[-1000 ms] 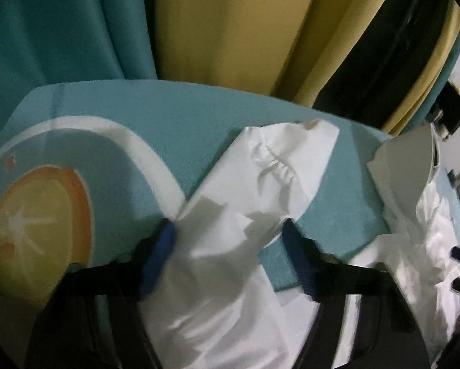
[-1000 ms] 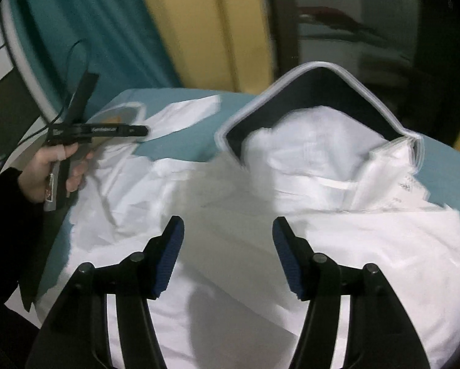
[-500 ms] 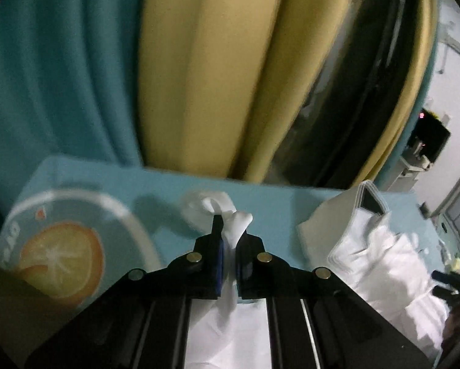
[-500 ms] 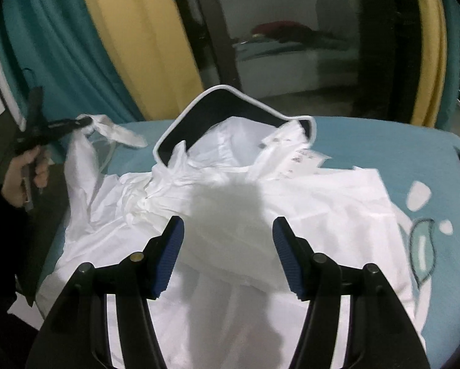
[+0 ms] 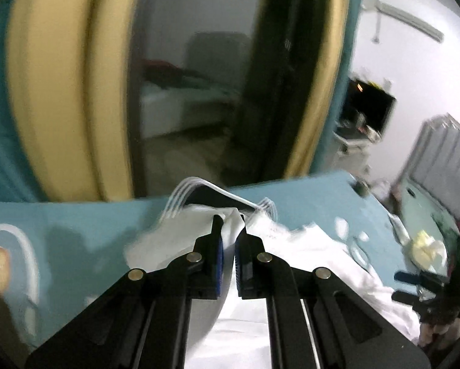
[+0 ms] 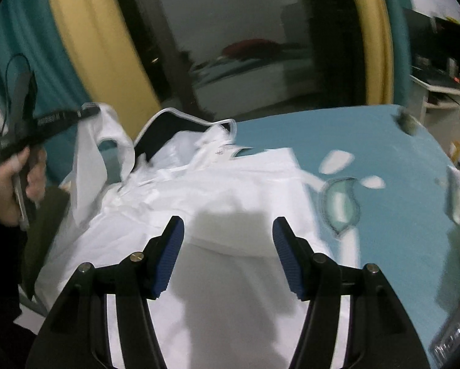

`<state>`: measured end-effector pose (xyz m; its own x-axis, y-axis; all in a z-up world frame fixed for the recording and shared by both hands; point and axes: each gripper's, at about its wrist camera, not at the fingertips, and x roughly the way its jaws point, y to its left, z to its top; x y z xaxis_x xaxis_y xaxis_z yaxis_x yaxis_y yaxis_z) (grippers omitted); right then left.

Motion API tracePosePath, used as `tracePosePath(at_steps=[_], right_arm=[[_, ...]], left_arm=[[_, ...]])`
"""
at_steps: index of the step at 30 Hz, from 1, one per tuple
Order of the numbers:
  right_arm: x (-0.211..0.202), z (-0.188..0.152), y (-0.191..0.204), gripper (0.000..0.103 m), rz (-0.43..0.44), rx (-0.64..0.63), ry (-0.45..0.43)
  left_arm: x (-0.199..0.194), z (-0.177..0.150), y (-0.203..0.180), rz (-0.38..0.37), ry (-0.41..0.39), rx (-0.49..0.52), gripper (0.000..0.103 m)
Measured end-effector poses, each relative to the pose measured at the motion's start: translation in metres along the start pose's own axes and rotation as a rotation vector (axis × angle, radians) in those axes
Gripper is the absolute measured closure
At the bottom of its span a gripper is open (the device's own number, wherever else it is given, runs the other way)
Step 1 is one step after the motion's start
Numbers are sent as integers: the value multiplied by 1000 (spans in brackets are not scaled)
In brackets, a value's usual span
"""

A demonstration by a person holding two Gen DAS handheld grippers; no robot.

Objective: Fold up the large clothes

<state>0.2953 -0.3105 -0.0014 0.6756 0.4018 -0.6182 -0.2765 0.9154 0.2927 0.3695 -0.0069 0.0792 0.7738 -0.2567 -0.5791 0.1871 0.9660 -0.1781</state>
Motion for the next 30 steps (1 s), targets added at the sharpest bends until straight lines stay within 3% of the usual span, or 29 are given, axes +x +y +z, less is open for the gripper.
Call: tracePosePath(at_steps=[2, 4, 6, 9, 13, 16, 20, 24, 30], right_arm=[[-8, -8, -16, 43, -16, 34, -4], [-13, -17, -31, 43, -27, 70, 4], [-16, -26, -44, 43, -44, 93, 19], [-21, -37, -58, 43, -65, 102, 39], [-18, -38, -63, 43, -90, 79, 64], [-7, -26, -52, 43, -84, 23, 79], [25, 2, -5, 43, -43, -118, 102], [67, 28, 54, 43, 20, -274, 132], [144, 60, 134, 43, 72, -469, 202]], left_arm=[[20, -16, -23, -44, 66, 1, 96], [49, -40, -44, -101, 189, 10, 90], [69, -72, -60, -162, 298, 7, 74], [74, -105, -67, -214, 384, 21, 68], [41, -119, -42, -202, 371, 19, 64], [7, -118, 5, -136, 317, -18, 63], [-20, -121, 67, -25, 268, -77, 62], [-17, -129, 113, 47, 302, -122, 62], [7, -131, 144, 82, 328, -30, 62]])
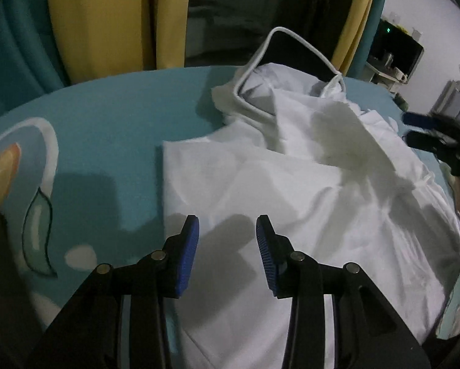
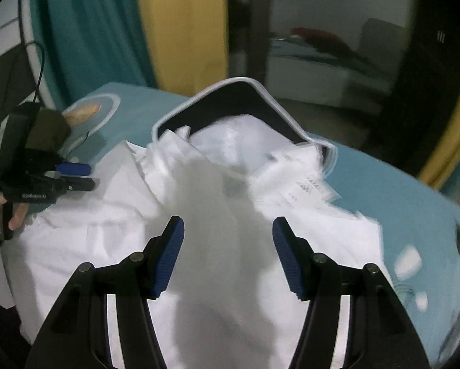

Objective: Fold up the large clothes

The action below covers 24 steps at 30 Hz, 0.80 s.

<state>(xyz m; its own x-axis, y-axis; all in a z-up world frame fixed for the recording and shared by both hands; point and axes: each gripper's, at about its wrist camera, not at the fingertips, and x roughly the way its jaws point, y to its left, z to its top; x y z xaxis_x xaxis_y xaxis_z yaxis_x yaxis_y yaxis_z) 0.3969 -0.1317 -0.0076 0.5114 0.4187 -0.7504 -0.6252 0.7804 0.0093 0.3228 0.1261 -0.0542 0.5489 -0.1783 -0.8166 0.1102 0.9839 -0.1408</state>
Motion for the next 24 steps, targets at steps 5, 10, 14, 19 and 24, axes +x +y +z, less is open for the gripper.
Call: tracePosePath(at_steps=[5, 10, 14, 19, 24], right_arm=[[56, 40, 24, 43, 58, -86, 43], [107, 46, 15, 100, 167, -30, 145], [69, 51, -1, 100, 163, 12, 18], [-13, 48, -35, 100, 82, 64, -205], [-51, 0, -88, 100, -18, 229, -282]], left_arm=[[24, 13, 9, -31, 20, -4, 62], [33, 10, -2, -23, -15, 115, 97], [27, 10, 9, -23, -57, 62, 102], [1, 14, 30, 84, -184, -34, 102], [0, 15, 40, 89, -182, -101, 102]])
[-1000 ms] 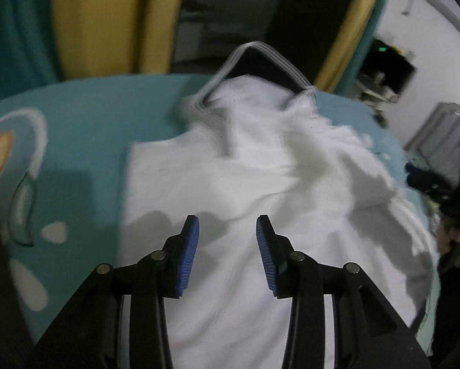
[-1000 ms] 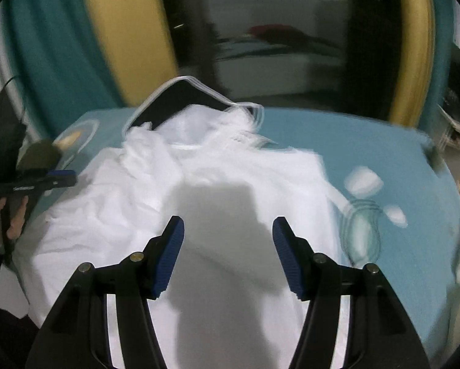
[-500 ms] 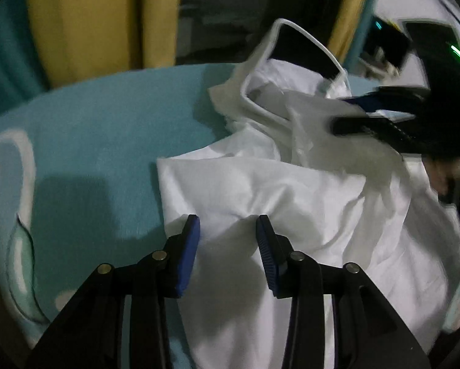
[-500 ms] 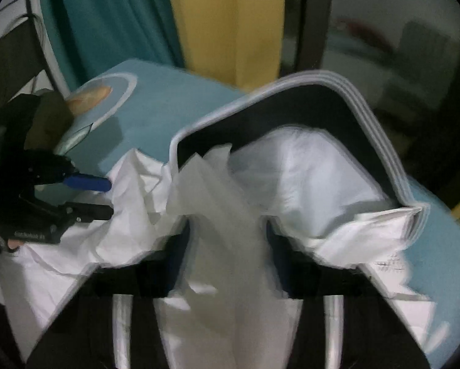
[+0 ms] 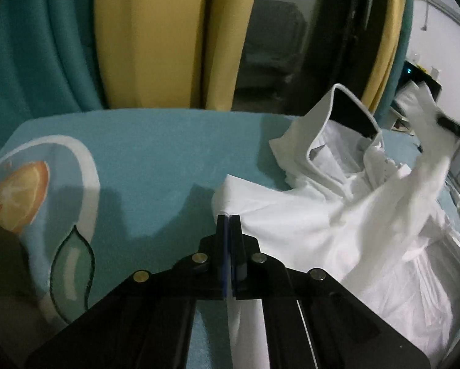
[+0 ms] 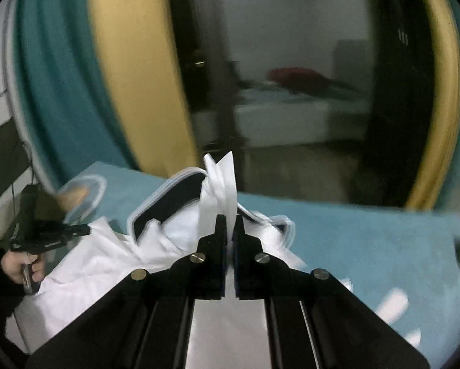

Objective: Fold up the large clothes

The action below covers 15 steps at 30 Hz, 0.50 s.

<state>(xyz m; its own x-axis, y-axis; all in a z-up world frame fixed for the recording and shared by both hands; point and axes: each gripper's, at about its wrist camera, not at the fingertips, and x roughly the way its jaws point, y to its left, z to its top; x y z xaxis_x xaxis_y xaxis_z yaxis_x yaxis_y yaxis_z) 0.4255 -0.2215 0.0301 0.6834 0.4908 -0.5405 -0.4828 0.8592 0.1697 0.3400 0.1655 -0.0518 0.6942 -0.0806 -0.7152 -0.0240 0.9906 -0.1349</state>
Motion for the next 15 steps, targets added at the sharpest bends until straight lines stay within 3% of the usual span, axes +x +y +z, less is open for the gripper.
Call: tracePosePath(at_steps=[4, 6, 9, 11, 13, 15], right_arm=[[-10, -57, -44, 98, -57, 138, 94], [-12, -90, -61, 93, -104, 195, 185], [-24, -116, -82, 88, -161, 243, 257], [-40, -121, -88, 80, -160, 252, 252], [-49, -119, -95, 60, -172, 246, 244], [-56, -107, -95, 50, -148, 217, 216]], left_arm=[[6, -7, -7, 9, 38, 39, 102], [12, -10, -16, 47, 72, 71, 102], [16, -10, -19, 75, 110, 79, 102], [10, -5, -22, 97, 111, 77, 100], [-3, 1, -30, 109, 82, 90, 97], [-17, 6, -38, 69, 52, 82, 88]])
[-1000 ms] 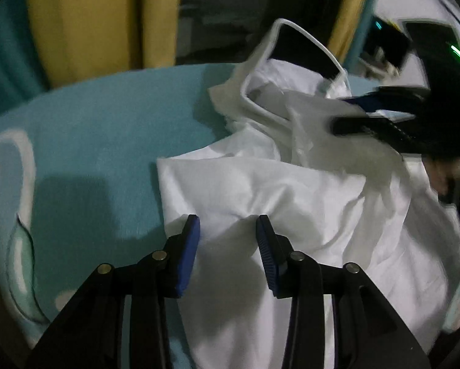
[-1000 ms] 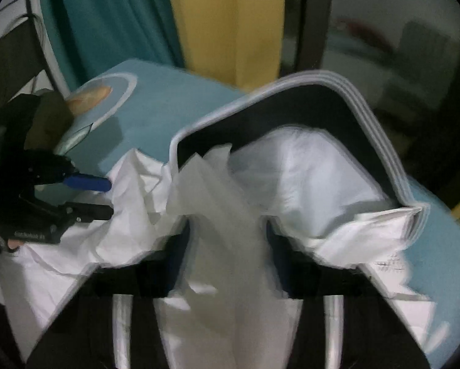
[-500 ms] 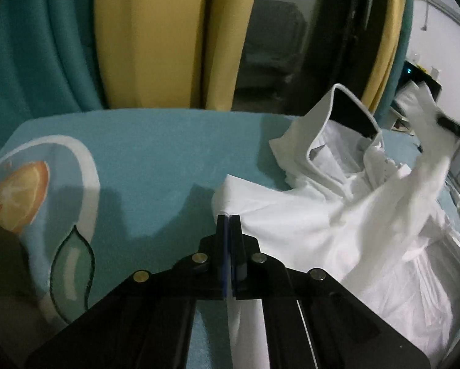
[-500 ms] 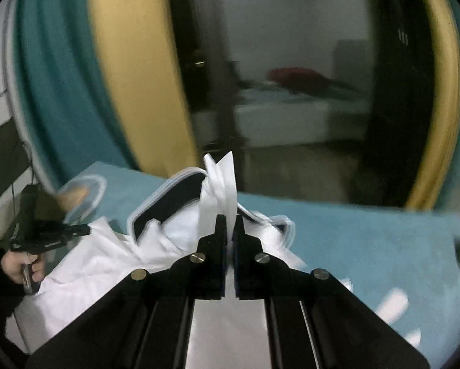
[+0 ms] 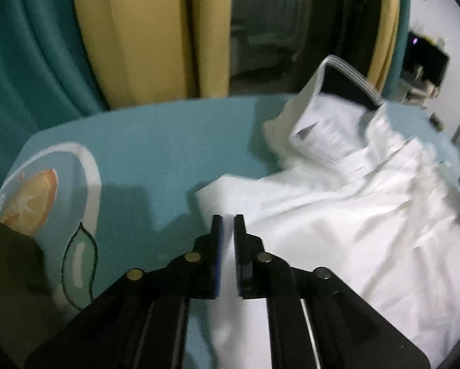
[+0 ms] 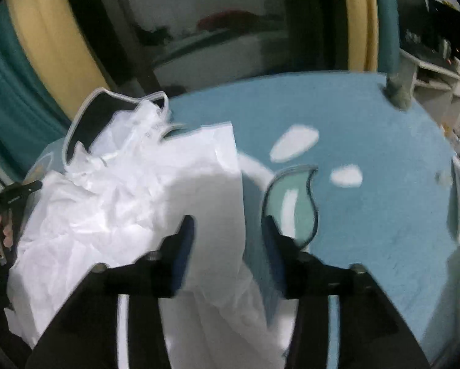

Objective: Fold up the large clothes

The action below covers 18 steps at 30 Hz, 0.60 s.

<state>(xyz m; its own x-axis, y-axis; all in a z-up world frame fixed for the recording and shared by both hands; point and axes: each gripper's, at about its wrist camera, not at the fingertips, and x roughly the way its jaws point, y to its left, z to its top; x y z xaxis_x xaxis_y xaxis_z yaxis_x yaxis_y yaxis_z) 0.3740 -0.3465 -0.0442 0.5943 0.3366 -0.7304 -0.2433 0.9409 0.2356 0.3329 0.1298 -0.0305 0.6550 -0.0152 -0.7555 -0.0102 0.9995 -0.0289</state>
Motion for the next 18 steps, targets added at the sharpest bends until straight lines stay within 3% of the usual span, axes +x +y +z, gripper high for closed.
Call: tracePosePath(at_steps=[3, 9, 13, 14, 16, 18], right_arm=[[10, 25, 18, 49, 26, -86, 11], [69, 71, 42, 49, 38, -224, 119], [115, 73, 53, 49, 38, -321, 266], [121, 70, 58, 56, 21, -359, 279], [118, 70, 65, 95, -2, -409, 263], [106, 78, 75, 98, -22, -439, 214]], left_arm=[[-11, 2, -13, -68, -23, -2, 77], [-8, -11, -32, -118, 18, -6, 76], [4, -23, -35, -144, 70, -17, 76], [8, -27, -35, -149, 90, -18, 76], [14, -32, -35, -156, 115, -20, 76], [17, -36, -35, -153, 128, -21, 76]])
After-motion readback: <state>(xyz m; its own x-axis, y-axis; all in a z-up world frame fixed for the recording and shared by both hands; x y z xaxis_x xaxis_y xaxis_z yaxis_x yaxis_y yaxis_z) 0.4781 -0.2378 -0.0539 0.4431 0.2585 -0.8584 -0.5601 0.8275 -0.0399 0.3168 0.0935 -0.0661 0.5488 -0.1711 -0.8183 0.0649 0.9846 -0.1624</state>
